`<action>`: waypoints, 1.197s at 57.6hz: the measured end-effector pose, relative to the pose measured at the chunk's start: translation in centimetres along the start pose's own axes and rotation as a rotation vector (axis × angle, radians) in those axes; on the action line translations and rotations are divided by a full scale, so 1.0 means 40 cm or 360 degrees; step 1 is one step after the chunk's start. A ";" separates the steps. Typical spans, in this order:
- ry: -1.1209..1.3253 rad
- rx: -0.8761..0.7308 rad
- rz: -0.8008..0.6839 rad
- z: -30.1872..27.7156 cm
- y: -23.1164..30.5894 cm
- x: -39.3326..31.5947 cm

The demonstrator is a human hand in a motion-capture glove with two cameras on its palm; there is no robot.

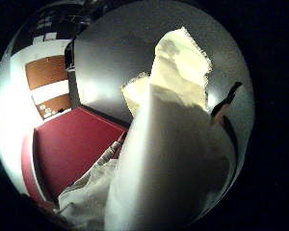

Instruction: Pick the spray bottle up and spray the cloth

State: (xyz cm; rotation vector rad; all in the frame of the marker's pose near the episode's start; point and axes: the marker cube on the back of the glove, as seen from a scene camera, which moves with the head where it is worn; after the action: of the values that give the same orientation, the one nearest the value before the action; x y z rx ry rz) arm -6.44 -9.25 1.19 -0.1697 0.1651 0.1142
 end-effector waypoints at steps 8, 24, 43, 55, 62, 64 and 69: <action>0.0006 0.0029 -0.0016 -0.026 0.005 -0.010; -0.0569 0.0353 -0.0149 -0.078 -0.019 -0.095; -0.1845 0.0781 -0.0688 -0.218 -0.071 -0.304; -0.1921 0.0991 -0.0640 -0.133 -0.211 -0.406; -0.2101 0.0958 -0.0700 -0.081 -0.280 -0.507; -0.2079 0.0924 -0.0691 -0.053 -0.305 -0.520; -0.1833 0.0892 -0.0607 0.034 -0.373 -0.520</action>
State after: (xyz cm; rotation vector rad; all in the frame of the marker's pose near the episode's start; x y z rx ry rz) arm -24.74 -25.68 8.49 0.4352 -0.9776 -0.2249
